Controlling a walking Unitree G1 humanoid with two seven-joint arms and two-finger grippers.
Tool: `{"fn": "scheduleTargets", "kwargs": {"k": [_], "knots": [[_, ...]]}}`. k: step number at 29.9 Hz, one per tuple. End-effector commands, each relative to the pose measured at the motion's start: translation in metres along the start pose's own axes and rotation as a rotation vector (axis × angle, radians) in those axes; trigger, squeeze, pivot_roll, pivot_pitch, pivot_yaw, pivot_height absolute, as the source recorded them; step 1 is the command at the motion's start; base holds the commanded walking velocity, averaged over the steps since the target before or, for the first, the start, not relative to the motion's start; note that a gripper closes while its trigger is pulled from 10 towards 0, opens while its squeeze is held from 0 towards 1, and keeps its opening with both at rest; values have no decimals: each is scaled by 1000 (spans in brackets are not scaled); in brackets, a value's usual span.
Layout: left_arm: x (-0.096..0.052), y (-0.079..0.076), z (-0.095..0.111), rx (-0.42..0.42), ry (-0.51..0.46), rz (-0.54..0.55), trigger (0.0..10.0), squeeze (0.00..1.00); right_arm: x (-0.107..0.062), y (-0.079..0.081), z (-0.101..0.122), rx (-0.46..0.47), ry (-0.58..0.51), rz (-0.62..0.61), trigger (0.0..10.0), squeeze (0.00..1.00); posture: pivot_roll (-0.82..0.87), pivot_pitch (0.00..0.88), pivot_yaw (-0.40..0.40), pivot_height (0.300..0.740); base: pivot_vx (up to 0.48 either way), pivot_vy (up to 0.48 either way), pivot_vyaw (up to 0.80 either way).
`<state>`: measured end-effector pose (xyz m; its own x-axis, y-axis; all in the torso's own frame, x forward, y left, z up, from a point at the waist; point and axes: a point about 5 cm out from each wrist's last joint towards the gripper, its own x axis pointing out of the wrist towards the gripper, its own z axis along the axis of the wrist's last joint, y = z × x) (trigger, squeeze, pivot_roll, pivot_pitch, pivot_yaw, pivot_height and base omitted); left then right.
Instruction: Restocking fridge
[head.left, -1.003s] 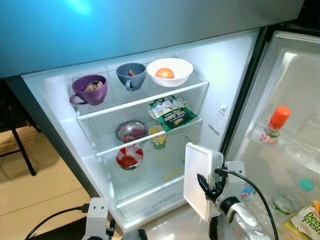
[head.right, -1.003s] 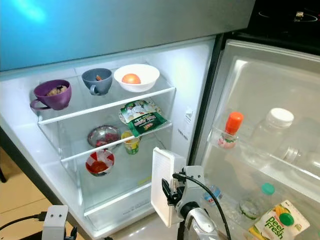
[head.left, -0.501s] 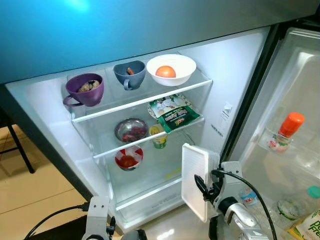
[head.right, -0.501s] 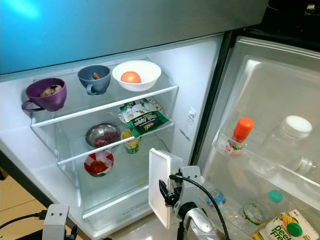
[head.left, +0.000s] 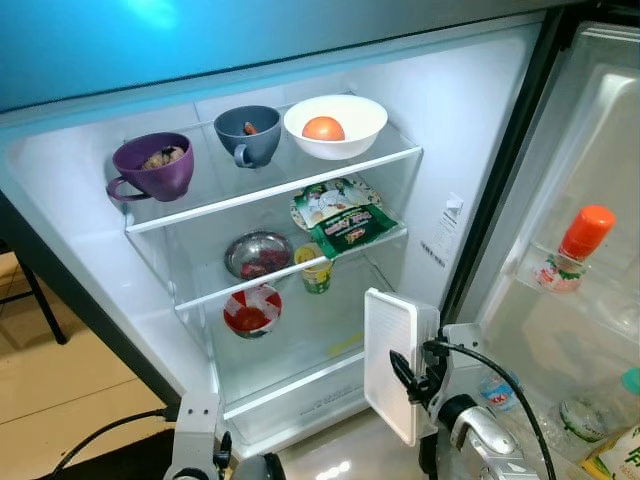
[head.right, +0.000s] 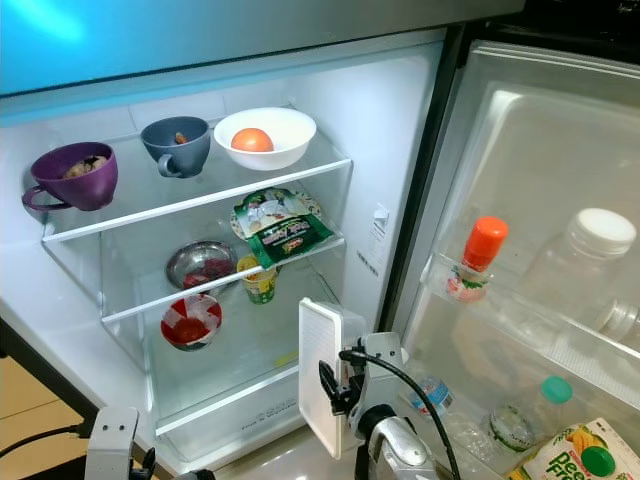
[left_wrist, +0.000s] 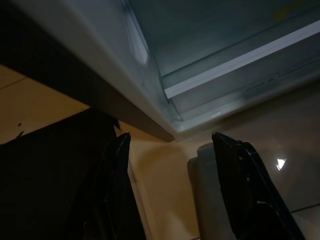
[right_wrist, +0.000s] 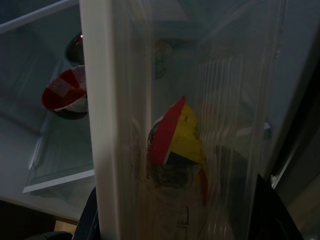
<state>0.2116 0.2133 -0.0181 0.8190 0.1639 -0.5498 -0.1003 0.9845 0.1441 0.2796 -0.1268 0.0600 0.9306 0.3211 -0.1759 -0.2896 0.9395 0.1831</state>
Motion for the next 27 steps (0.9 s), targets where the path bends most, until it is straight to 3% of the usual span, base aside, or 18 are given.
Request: {"fn": "scheduleTargets", "kwargs": {"k": [1,22,27], "knots": [[-2,2,-9,7,30,5,10000,0,-1,0,1,1,-3,0,10000,0,-64,144,58,516,0,0,0],[-1,0,-7,8,29,2,10000,0,2,5,4,-32,6,46,10000,0,-63,144,56,497,0,0,0],[-2,-1,-7,8,27,0,10000,0,8,11,15,121,-32,70,10000,0,-62,152,58,497,0,0,0]]}}
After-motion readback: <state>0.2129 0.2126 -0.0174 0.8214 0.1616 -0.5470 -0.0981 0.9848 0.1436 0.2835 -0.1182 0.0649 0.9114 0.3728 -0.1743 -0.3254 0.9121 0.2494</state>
